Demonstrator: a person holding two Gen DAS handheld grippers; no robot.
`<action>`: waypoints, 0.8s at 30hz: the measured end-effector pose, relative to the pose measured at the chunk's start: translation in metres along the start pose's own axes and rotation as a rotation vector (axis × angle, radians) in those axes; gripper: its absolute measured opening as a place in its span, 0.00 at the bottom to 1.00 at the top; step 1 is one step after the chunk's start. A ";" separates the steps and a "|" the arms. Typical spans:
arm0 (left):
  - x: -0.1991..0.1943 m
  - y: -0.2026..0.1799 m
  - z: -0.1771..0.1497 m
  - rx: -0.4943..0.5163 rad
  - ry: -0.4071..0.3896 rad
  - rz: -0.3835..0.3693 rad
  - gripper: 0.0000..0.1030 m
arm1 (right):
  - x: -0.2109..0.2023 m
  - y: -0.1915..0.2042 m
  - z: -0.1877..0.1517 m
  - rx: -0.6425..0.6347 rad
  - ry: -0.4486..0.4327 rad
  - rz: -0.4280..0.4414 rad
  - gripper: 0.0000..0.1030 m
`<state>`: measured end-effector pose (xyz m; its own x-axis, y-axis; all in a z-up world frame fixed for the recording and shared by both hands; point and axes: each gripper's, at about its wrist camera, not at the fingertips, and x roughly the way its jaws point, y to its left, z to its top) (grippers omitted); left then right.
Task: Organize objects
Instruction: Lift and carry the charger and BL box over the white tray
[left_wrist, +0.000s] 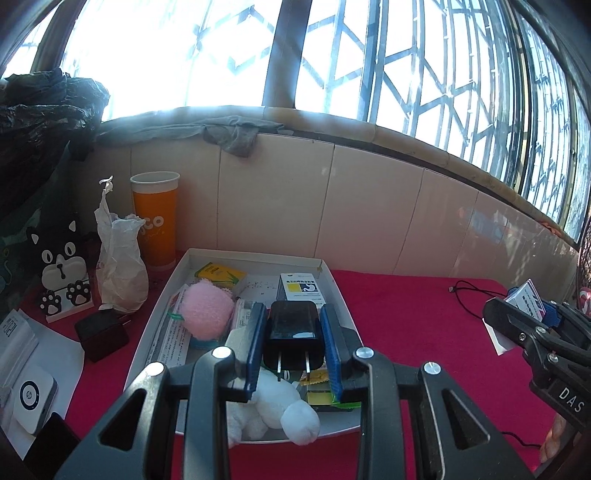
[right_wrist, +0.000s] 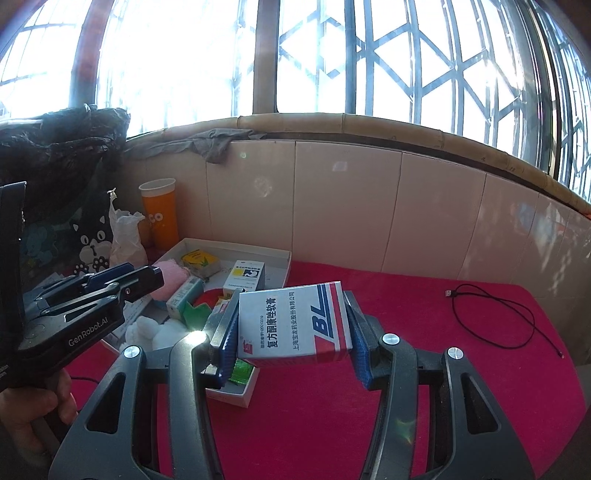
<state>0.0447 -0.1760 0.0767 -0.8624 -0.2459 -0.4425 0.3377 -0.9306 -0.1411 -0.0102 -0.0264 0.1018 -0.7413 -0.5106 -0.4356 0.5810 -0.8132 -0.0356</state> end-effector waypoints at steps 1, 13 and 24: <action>0.000 0.001 0.000 0.000 0.000 0.001 0.28 | 0.001 0.001 0.000 0.000 0.003 0.003 0.48; 0.000 0.016 0.000 -0.010 0.003 0.030 0.28 | 0.010 0.017 0.000 -0.023 0.018 0.031 0.48; 0.001 0.035 0.001 -0.021 0.007 0.070 0.28 | 0.024 0.038 0.004 -0.045 0.037 0.072 0.48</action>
<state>0.0551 -0.2093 0.0716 -0.8340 -0.3079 -0.4578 0.4046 -0.9055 -0.1280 -0.0069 -0.0709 0.0934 -0.6848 -0.5557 -0.4714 0.6471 -0.7612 -0.0428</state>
